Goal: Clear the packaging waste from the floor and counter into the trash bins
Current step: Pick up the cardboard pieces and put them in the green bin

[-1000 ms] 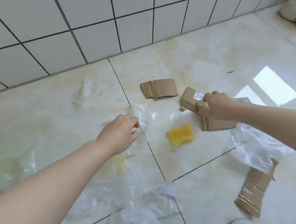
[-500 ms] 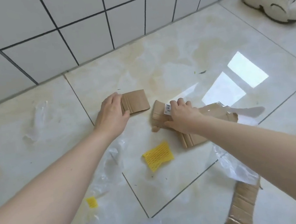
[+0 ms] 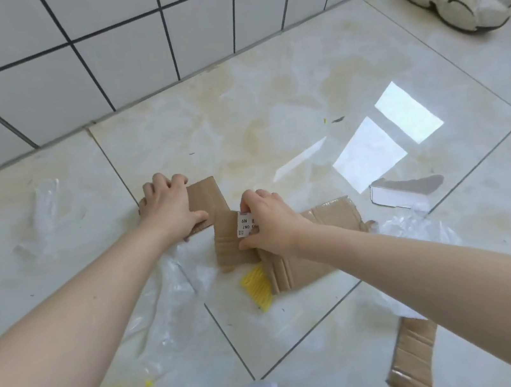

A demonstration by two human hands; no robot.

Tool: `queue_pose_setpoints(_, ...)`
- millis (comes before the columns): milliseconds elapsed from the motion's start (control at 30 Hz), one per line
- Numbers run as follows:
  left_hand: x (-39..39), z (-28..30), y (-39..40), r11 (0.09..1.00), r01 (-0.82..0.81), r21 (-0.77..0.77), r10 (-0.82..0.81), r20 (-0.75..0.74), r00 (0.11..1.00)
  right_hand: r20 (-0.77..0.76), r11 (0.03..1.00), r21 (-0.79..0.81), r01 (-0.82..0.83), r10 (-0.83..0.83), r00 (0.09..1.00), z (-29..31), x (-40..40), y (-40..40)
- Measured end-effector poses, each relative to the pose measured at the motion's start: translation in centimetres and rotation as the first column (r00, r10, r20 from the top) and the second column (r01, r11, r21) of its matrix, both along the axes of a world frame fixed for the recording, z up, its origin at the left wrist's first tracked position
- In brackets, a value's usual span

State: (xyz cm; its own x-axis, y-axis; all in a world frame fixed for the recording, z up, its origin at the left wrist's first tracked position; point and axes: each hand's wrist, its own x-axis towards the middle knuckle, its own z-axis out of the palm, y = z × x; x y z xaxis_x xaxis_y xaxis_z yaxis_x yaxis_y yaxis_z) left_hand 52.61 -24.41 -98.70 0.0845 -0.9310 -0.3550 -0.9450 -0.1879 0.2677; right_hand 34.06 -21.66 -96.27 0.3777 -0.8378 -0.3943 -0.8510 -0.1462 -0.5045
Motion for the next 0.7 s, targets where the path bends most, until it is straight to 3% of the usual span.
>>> queue_pose_setpoints(100,0.9,0.5,0.7,0.998,-0.020,-0.062,0.020,-0.007,1.000,0.203,0.989,0.034,0.144,-0.147,0.968,1.2,-0.1,-0.2)
queue_pose_setpoints(200,1.7,1.5,1.1,0.985,-0.028,-0.172,0.024,-0.023,0.999,0.387,0.957,0.029,0.289,-0.277,0.879,2.6,0.0,-0.4)
queue_pose_setpoints(367,2.6,3.8,1.8,0.921,-0.184,-0.343,0.111,-0.223,0.969,0.519,0.887,0.139,0.441,-0.444,0.730,5.2,-0.8,-1.2)
queue_pose_setpoints(467,2.3,5.6,2.3,0.849,-0.365,-0.382,0.205,-0.400,0.893,0.517,0.834,0.155,0.529,-0.525,0.676,6.0,-2.9,-1.7)
queue_pose_setpoints(567,1.0,7.8,2.9,0.787,-0.536,-0.304,0.273,-0.608,0.746,0.432,0.785,0.103,0.610,-0.588,0.684,6.0,-6.4,-1.6)
queue_pose_setpoints(700,-1.7,8.7,4.0,0.829,-0.527,-0.185,0.254,-0.716,0.651,0.242,0.736,0.015,0.677,-0.659,0.712,5.1,-11.1,-0.8)
